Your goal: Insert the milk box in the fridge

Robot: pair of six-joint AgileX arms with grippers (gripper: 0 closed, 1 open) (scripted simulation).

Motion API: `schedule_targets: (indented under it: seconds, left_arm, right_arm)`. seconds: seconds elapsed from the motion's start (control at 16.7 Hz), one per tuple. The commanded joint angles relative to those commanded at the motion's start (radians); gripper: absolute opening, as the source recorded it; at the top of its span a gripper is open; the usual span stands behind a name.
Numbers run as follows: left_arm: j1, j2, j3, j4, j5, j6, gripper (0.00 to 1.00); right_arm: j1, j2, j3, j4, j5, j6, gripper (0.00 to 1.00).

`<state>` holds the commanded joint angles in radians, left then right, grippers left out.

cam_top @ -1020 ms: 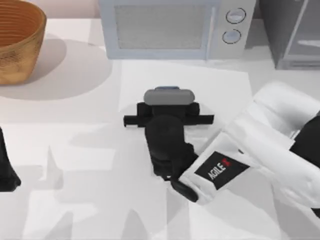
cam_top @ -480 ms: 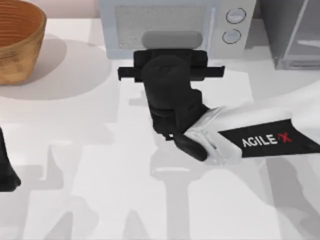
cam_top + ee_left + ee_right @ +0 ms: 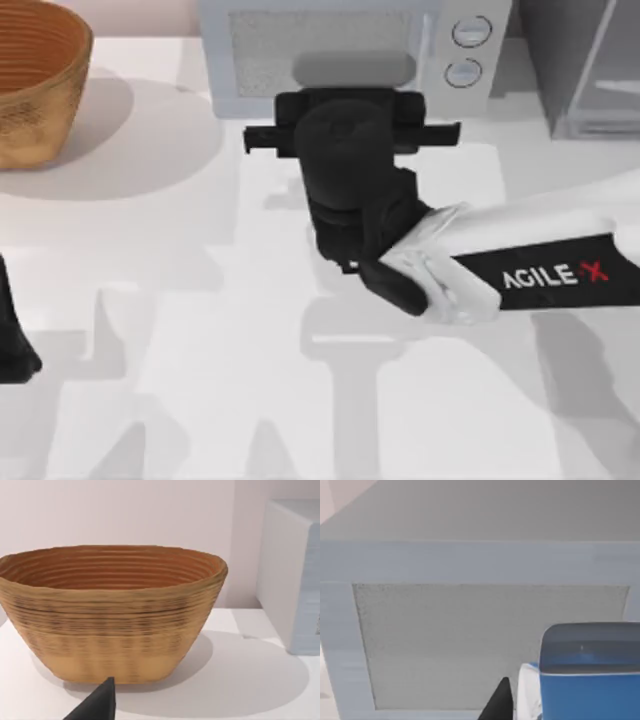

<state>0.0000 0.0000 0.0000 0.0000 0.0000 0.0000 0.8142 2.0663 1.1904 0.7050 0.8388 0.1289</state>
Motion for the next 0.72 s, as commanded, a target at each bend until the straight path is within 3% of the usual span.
schedule_targets:
  seconds: [0.36,0.72]
  left_arm:
    - [0.0,0.0,0.0,0.0,0.0,0.0,1.0]
    - [0.0,0.0,0.0,0.0,0.0,0.0,1.0]
  right_arm:
    - [-0.143,-0.329,-0.204,-0.119,-0.144,-0.042,0.0]
    - [-0.364,-1.029,-0.528,-0.303,-0.4,-0.065,0.0]
